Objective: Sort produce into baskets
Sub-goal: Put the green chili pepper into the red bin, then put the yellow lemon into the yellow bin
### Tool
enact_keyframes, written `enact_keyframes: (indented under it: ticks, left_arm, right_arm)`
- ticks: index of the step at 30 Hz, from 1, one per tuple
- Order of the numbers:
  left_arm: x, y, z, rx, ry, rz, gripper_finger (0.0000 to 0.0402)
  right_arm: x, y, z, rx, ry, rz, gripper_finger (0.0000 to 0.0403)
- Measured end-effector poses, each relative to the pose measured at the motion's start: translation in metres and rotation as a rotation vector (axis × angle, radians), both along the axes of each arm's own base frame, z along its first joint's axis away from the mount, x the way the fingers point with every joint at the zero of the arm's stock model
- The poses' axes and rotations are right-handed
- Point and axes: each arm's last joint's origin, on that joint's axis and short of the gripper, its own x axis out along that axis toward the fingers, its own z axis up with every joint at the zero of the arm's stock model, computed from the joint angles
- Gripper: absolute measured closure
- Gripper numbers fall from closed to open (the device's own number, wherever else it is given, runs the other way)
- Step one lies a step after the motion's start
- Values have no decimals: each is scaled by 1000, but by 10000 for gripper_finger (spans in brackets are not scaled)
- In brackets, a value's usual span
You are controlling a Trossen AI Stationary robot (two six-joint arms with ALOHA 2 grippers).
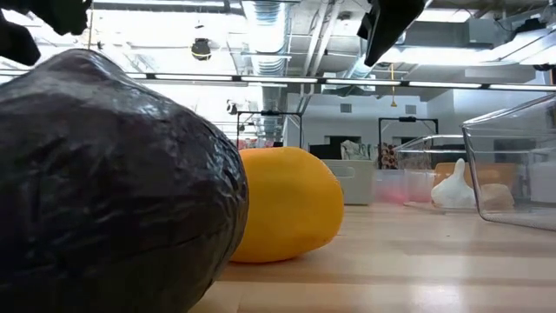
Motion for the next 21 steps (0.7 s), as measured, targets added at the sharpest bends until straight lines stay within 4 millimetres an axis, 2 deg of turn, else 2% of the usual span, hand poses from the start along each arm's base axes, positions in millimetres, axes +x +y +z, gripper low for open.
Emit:
enact_keyframes:
  ticks: [7, 11, 16, 21]
  left_arm:
    - [-1, -2, -1, 47, -4, 11, 192]
    - [-1, -2, -1, 51, 0, 24, 162]
    - [-1, -2, -1, 53, 1, 26, 151]
    - [-1, -1, -1, 75, -11, 28, 151]
  right_arm:
    - [0, 1, 0, 20, 0, -27, 220]
    - [0, 0, 0, 43, -2, -77, 163]
    - [0, -1, 0, 49, -3, -104, 119]
    - [1, -1, 0, 49, -12, -106, 107]
